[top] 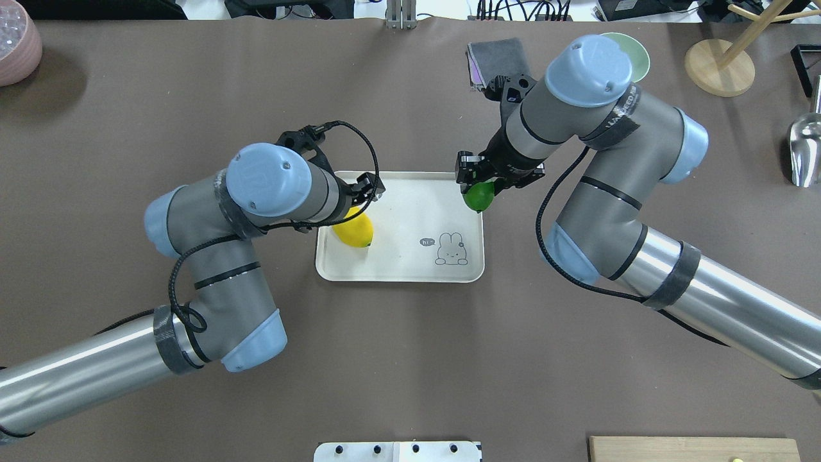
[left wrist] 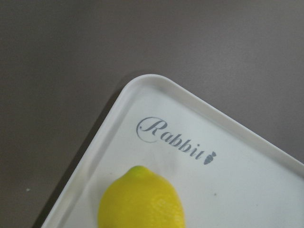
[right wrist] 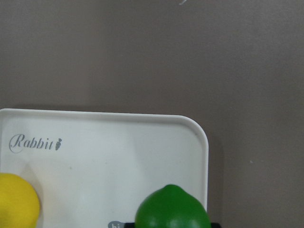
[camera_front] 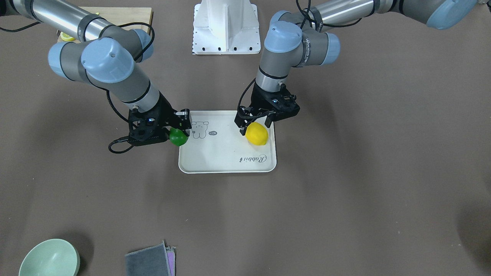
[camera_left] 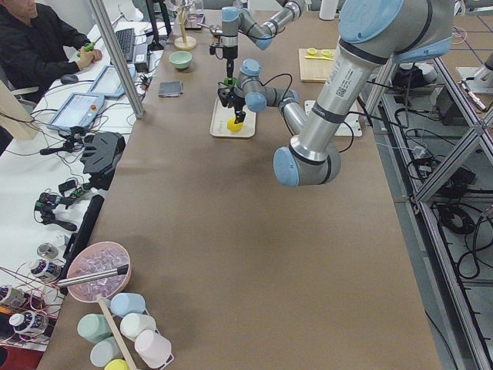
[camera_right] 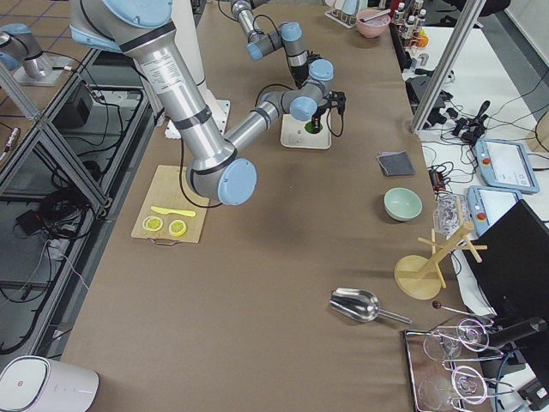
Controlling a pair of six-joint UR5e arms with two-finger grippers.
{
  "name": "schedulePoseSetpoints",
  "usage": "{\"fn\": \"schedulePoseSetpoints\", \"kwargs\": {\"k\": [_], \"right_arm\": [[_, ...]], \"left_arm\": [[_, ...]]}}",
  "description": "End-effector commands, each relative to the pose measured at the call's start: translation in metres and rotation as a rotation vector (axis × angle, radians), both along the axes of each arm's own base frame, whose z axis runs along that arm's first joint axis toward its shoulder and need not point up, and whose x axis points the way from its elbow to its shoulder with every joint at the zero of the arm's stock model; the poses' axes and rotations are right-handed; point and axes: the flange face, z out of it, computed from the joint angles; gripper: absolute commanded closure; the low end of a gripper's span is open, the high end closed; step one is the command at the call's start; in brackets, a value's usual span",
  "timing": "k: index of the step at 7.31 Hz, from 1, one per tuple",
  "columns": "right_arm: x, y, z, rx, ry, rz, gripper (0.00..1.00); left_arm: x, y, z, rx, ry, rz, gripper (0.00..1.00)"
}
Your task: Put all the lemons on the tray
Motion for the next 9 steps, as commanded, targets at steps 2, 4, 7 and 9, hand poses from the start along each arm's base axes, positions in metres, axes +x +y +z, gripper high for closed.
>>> {"fn": "schedulePoseSetpoints", "kwargs": {"k": [2,4,7,9], "right_arm": [[-0.068,0.011,0.012,0.021,-0.002,0.042,1.0],[-0.088,0.025,0.02,0.026,0.001,0.018,1.0],[-0.076,0.014,-0.003,0.037,-0.031,0.035,0.0],[0.006,-0.038,-0.012,0.009,-0.09,0.035,0.0]], "left_arm": [[-0.092,-0.042,0.022,0.065,-0.011,0.055,0.01],[-0.142,-0.057,0.042,0.165,-0.069,0.097,0.01],[-0.19,-0.074,0.058,0.22,-0.082,0.152,0.01],[-0.24,-0.082,0.089,0.346,-0.179,0.201,0.01]]}}
